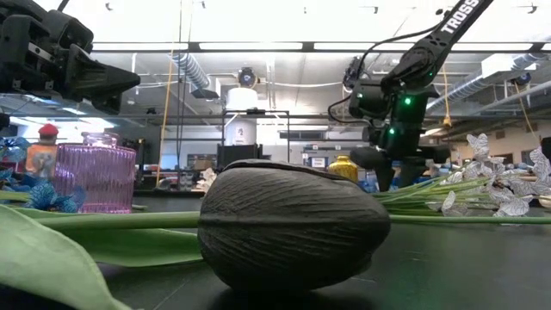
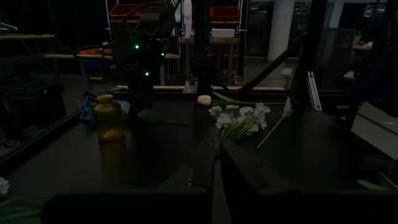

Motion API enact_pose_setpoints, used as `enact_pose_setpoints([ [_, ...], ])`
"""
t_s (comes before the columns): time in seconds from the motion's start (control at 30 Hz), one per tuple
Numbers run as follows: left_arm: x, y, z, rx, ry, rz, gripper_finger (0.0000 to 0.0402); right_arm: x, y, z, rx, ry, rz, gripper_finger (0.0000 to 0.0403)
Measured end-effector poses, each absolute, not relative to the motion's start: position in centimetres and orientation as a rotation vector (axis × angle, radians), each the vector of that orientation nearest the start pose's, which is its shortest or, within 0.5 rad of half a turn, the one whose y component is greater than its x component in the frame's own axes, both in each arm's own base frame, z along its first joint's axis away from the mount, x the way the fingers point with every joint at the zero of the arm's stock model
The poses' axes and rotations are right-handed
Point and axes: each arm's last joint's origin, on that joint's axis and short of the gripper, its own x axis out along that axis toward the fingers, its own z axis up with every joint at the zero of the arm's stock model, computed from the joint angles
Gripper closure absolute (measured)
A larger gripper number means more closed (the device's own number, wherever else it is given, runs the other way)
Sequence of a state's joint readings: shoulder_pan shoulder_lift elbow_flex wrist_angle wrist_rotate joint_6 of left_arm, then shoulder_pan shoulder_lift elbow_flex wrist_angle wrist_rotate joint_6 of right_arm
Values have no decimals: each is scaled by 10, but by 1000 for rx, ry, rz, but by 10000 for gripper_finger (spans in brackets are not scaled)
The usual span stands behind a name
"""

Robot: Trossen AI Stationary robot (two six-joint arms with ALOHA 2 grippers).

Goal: Sort flowers into vase by color
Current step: Put the top blue flowers into the violet vase

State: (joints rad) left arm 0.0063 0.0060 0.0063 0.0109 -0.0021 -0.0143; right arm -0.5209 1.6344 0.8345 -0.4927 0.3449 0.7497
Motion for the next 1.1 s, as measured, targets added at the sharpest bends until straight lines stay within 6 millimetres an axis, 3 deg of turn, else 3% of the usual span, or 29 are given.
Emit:
enact_pose_setpoints([
  [0.47, 98, 1, 166, -14, -11, 8, 367, 223, -138, 139, 700, 1153, -1227, 231],
  [0.97, 98, 1, 166, -14, -11, 8, 367, 219, -126, 138, 704, 1282, -1170, 363],
  [1.1, 98, 1, 166, -14, -11, 8, 367, 215, -118, 138, 683, 1367, -1167, 381],
])
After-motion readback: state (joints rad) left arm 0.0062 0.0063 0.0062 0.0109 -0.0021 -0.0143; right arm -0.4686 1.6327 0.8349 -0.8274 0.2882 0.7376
